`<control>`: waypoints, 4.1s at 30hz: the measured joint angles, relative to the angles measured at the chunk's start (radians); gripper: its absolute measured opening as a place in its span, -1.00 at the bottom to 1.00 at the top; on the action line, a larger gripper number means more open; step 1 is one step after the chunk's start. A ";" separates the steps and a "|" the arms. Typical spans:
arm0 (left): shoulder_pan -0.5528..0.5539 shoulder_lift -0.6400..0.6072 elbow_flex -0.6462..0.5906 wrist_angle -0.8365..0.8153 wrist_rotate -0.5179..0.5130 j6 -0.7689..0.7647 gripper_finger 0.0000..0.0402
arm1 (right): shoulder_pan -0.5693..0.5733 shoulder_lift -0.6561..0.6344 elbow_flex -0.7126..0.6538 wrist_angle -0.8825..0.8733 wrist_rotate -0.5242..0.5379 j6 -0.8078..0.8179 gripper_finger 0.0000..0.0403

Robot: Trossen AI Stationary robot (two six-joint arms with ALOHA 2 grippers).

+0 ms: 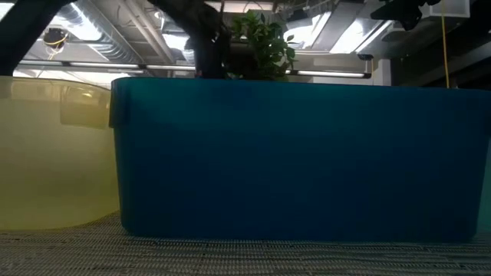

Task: Pick and place Granola Bars by type
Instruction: Put the red granola bar into the blue bin

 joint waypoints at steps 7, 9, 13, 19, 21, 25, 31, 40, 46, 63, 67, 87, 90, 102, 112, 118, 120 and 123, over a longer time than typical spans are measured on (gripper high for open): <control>0.022 0.059 0.000 0.048 0.017 0.031 0.66 | 0.000 0.000 0.000 -0.009 0.000 -0.002 0.09; 0.028 0.074 0.000 0.050 0.007 0.035 0.67 | 0.000 0.000 0.000 -0.012 0.000 -0.001 0.09; 0.035 0.105 0.000 0.056 -0.020 0.040 0.67 | 0.000 0.000 0.000 -0.038 0.000 -0.001 0.09; 0.035 0.140 -0.008 0.058 -0.041 0.040 0.66 | 0.000 0.000 0.000 -0.065 0.000 0.026 0.09; 0.035 0.153 -0.008 0.070 -0.037 0.039 0.66 | 0.000 0.000 0.000 -0.066 0.000 0.026 0.09; 0.034 0.180 -0.009 0.068 -0.035 0.039 0.63 | 0.000 0.000 0.000 -0.066 0.000 0.026 0.09; 0.032 0.189 -0.007 0.067 -0.019 0.033 0.36 | 0.000 0.000 0.000 -0.066 0.000 0.026 0.09; 0.031 0.188 -0.008 -0.003 0.019 0.013 -0.41 | 0.000 0.000 0.000 -0.066 0.000 0.025 0.09; 0.011 0.158 -0.011 -0.174 0.014 0.040 -0.80 | 0.000 0.000 0.000 -0.066 0.000 0.024 0.09; -0.063 -0.266 -0.011 -0.222 -0.103 -0.079 -0.90 | 0.000 0.000 0.000 -0.067 0.000 0.015 0.09; -0.096 -0.374 -0.011 -0.158 -0.148 -0.111 -0.89 | 0.000 0.000 0.000 -0.066 0.012 -0.005 0.09; -0.349 -0.590 -0.009 0.101 -0.314 -0.036 -0.89 | 0.000 0.070 0.000 -0.026 0.027 -0.002 0.09; -0.371 -0.586 -0.009 0.163 -0.299 0.021 -0.89 | 0.000 0.095 0.000 -0.025 0.017 -0.001 0.09; -0.381 -0.549 -0.009 0.684 -0.154 0.261 -0.89 | -0.003 0.245 0.000 0.409 -0.008 -0.004 0.09; -0.381 -0.504 -0.009 0.691 -0.131 0.275 -0.89 | -0.060 0.370 0.000 0.677 -0.241 0.129 0.18; -0.381 -0.463 -0.009 0.755 -0.128 0.308 -0.89 | -0.084 0.432 0.000 0.850 -0.303 0.182 0.49; -0.381 -0.461 -0.009 0.770 -0.127 0.319 -0.89 | -0.097 0.450 0.000 0.883 -0.313 0.207 0.59; -0.381 -0.460 -0.009 0.781 -0.127 0.347 -0.89 | -0.116 0.475 0.000 0.907 -0.346 0.234 0.72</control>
